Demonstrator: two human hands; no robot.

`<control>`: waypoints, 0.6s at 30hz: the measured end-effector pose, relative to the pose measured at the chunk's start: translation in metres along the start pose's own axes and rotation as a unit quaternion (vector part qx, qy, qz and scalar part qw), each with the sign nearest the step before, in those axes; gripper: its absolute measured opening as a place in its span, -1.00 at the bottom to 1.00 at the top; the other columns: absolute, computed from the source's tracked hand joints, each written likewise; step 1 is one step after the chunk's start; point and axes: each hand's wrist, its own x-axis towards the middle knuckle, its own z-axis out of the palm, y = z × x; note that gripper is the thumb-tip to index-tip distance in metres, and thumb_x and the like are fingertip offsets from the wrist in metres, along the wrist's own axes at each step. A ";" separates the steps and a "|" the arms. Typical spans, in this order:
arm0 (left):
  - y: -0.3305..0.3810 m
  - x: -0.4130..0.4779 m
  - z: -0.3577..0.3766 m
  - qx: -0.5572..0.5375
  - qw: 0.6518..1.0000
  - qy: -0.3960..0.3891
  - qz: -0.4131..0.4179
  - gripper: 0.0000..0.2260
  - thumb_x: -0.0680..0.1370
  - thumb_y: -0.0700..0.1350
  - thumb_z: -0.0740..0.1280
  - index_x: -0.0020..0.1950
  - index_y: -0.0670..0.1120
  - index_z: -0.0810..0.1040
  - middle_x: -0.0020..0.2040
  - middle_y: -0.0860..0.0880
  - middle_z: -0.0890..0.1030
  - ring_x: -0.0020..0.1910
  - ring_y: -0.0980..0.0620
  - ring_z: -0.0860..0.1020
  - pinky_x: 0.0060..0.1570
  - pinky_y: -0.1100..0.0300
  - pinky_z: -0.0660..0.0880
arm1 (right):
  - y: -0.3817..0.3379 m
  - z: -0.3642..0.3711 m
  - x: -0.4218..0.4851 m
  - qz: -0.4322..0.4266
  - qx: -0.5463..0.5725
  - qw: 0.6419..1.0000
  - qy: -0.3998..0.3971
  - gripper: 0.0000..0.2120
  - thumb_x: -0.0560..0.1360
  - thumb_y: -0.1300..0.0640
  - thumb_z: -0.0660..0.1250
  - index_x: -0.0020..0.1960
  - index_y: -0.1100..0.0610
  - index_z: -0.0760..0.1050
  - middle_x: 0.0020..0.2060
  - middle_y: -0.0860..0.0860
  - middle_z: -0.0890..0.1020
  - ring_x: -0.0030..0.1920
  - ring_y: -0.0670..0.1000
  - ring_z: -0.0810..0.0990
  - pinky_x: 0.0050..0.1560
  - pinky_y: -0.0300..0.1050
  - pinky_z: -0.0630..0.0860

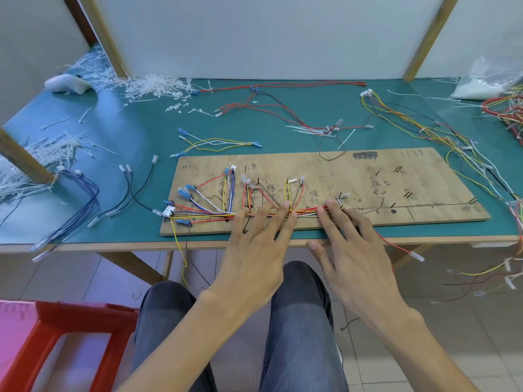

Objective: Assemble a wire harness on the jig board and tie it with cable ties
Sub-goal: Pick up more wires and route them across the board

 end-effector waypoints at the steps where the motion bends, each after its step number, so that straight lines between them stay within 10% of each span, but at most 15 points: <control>1: 0.000 0.000 0.000 0.006 1.000 0.000 0.003 -0.34 0.62 -0.07 0.22 0.70 0.01 0.05 0.70 0.02 0.08 0.64 -0.10 0.06 0.56 -0.23 -0.09 | 0.000 0.000 0.000 0.001 0.000 1.000 0.003 -0.36 0.69 -0.27 0.08 0.65 0.06 0.29 0.63 -0.02 0.32 0.57 0.15 0.30 0.56 0.11 0.31; 18: 0.005 -0.004 0.015 -0.009 0.999 0.036 -0.032 -0.48 0.74 0.14 0.05 0.70 0.03 0.12 0.68 0.03 0.19 0.61 -0.11 0.20 0.55 -0.27 0.07 | -0.001 -0.006 -0.001 0.013 -0.017 1.000 -0.005 -0.30 0.66 -0.29 0.07 0.63 0.14 0.30 0.56 0.03 0.40 0.54 0.17 0.34 0.40 0.19 0.45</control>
